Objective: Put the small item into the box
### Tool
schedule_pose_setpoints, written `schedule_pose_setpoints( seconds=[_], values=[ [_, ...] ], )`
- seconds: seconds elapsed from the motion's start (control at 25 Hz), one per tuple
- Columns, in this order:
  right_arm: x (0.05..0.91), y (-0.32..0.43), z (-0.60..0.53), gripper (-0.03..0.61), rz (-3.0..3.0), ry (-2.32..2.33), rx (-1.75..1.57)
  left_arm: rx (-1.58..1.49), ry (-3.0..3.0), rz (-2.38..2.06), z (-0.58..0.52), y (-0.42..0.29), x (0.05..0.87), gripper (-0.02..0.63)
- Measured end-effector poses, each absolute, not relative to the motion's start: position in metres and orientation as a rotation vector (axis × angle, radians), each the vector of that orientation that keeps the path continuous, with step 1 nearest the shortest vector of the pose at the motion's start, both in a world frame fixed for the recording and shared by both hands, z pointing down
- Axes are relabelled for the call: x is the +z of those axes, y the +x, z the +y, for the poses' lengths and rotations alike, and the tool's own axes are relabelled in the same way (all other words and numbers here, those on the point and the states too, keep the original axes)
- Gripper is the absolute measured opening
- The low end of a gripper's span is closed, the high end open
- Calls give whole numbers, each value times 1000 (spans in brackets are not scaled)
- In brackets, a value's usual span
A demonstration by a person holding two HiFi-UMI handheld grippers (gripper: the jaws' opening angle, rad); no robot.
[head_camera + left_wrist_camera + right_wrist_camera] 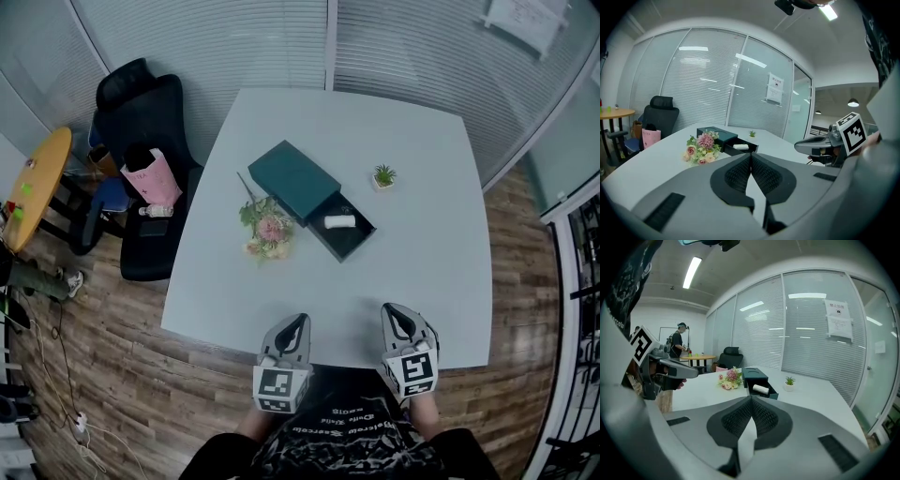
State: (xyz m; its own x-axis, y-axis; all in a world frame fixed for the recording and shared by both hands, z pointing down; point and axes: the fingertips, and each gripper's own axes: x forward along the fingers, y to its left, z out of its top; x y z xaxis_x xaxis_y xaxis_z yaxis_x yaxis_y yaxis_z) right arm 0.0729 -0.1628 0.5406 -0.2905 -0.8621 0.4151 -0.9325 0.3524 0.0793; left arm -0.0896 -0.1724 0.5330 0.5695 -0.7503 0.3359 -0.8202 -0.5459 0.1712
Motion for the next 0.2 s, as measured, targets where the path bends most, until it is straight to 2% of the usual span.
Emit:
schedule_pose_setpoints(
  seconds=[0.2],
  values=[
    [541, 67, -166, 8, -2225, 1564, 235, 330, 2502, -1278, -170, -92, 534, 18]
  ],
)
